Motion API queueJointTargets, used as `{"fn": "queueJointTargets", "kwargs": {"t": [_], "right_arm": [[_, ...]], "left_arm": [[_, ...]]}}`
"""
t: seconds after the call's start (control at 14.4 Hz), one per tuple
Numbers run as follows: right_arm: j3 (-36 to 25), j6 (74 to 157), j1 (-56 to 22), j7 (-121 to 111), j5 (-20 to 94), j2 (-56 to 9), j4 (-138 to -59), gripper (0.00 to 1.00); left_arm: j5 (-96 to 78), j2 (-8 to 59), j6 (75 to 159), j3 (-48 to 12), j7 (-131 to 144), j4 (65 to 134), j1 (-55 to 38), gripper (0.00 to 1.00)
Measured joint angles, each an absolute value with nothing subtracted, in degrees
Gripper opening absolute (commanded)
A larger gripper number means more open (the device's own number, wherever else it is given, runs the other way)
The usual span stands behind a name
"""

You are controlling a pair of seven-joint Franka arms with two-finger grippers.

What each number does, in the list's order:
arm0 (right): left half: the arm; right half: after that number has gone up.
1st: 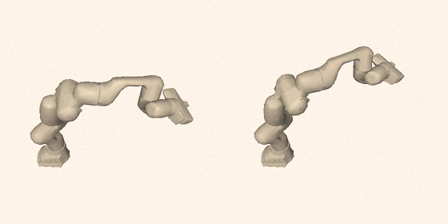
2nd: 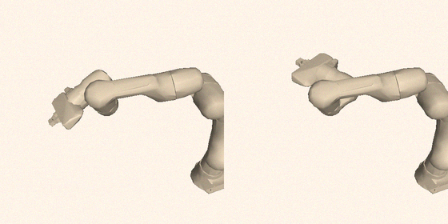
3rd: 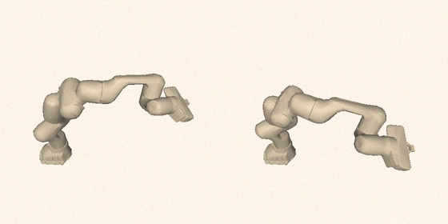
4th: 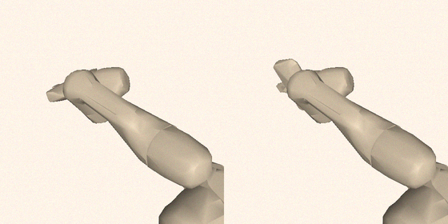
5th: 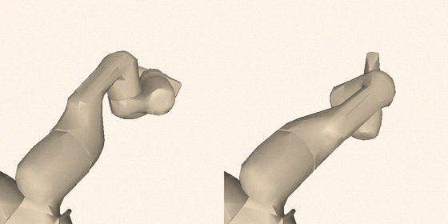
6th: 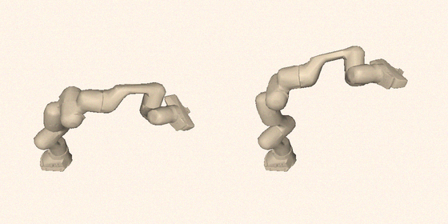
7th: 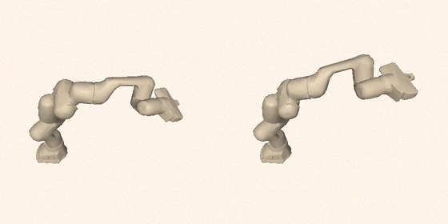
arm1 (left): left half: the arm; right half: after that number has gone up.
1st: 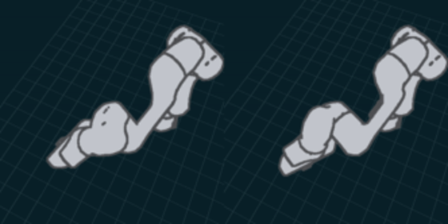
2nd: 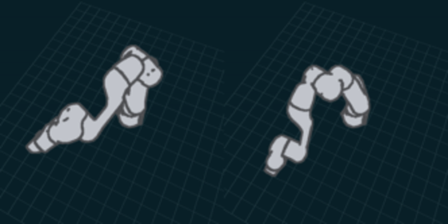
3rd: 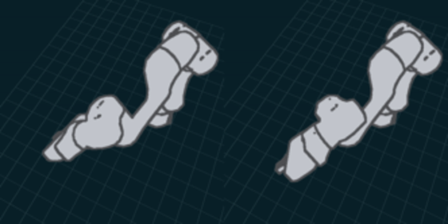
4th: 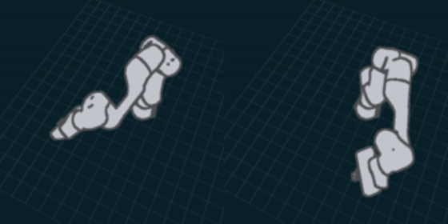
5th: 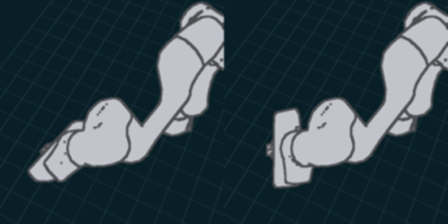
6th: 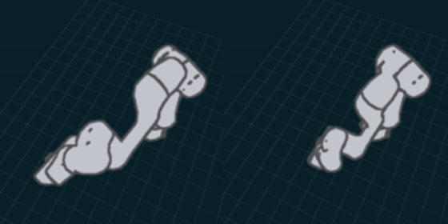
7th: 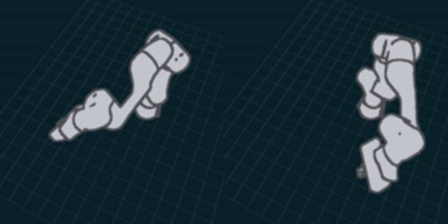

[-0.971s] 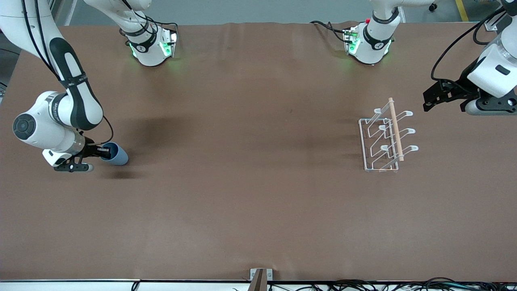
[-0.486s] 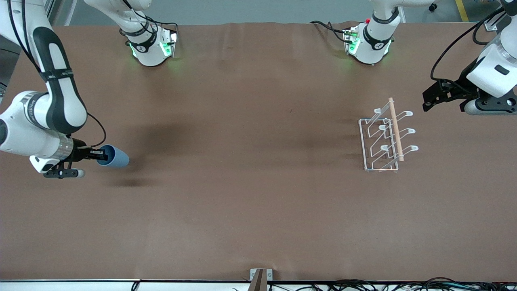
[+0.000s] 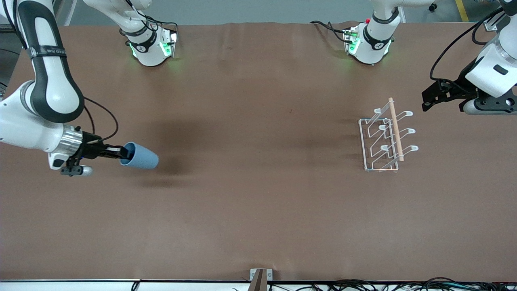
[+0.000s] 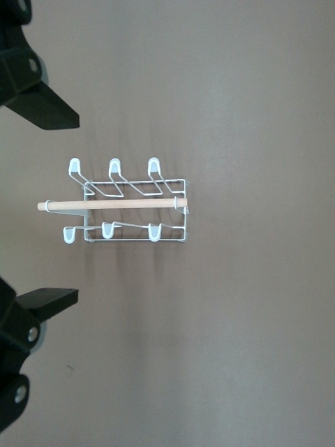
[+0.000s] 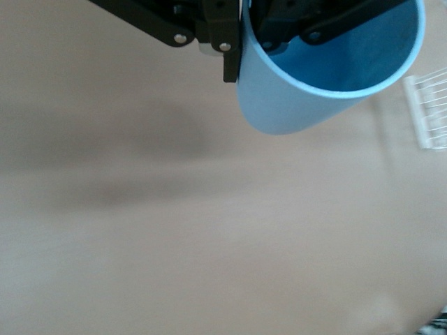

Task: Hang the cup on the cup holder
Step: 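Lift the blue cup with the right gripper toward the table center, then hold the cup out with the right gripper while the left gripper reaches it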

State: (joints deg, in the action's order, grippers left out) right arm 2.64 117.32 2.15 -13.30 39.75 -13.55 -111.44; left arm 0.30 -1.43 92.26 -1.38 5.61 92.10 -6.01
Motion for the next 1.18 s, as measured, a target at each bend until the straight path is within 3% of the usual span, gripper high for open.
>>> {"fn": "queueJointTargets", "kwargs": {"t": [0.69, 1.18], "right_arm": [[3.3, 116.8, -13.7, -13.9, 75.5, -13.8, -114.8, 0.00], [3.1, 101.2, -14.9, -16.8, 84.9, -17.2, -118.4, 0.00]], "left_arm": [[-0.1, -1.2, 92.3, -1.7, -7.4, 92.1, -6.7, 1.00], [-16.4, -1.1, 90.9, -2.3, -33.7, 92.1, -7.4, 1.00]]}}
